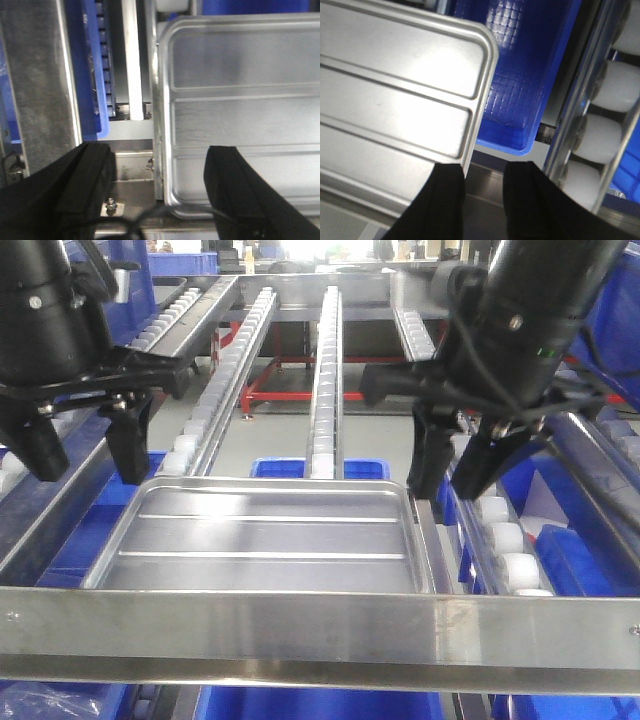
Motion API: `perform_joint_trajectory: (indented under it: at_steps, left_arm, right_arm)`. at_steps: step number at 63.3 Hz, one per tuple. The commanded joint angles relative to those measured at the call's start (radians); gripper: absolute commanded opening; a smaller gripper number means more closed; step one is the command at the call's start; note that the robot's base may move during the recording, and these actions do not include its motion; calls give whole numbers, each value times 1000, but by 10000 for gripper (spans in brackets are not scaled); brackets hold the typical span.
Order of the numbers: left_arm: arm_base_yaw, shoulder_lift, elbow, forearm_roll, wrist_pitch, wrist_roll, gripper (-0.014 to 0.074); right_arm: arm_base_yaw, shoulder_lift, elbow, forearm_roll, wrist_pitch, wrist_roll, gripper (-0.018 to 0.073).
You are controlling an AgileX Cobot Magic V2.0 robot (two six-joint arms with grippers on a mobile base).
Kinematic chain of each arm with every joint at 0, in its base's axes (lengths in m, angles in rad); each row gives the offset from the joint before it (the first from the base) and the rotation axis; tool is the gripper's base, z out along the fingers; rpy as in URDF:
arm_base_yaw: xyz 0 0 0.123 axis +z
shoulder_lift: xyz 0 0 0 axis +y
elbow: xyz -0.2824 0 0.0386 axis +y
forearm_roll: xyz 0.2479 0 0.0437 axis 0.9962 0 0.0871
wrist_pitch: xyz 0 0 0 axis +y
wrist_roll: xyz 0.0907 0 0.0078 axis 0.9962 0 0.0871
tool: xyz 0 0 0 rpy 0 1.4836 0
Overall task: Grab silver tray and stack on right shelf
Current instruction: 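Lower both grippers onto the side edges of the silver tray, then close both grippers on the silver tray's side rims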
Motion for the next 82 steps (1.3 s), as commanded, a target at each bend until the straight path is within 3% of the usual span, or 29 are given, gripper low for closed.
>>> perform_joint_trajectory:
  at_steps: [1, 9, 82]
  left_arm:
    - [-5, -28, -32, 48, -18, -38, 317]
    - [-5, -16, -32, 48, -32, -38, 317]
    - [-5, 125, -32, 27, -117, -59, 317]
  right_arm:
    - [4, -16, -37, -5, -62, 29, 334]
    - [4, 9, -48, -5, -80, 67, 334]
    - [14, 93, -64, -5, -88, 73, 329]
